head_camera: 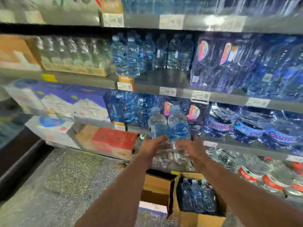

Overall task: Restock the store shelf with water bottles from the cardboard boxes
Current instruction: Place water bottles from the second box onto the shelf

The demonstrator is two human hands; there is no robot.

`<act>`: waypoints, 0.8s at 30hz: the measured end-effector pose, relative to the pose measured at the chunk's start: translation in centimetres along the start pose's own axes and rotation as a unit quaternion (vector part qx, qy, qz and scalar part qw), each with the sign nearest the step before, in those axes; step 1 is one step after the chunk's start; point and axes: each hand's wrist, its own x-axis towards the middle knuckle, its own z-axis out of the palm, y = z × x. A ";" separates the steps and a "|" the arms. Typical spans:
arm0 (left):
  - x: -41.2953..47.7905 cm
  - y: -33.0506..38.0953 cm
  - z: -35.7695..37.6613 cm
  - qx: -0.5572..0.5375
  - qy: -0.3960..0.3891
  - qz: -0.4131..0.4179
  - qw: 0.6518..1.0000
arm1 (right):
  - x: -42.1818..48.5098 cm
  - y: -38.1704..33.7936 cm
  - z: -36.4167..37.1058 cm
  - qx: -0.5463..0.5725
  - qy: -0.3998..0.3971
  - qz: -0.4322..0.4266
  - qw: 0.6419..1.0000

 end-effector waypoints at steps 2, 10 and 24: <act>-1.3 1.6 -2.1 -0.006 -0.022 0.010 1.000 | -1.1 -1.3 2.0 -0.003 0.003 -0.018 1.000; -5.6 5.8 -10.3 0.049 -0.017 0.063 0.997 | -6.8 -4.5 10.7 0.023 -0.021 -0.064 0.997; -7.1 11.8 -15.3 0.031 0.000 0.119 0.992 | -8.7 -9.0 16.2 0.063 -0.064 -0.064 0.994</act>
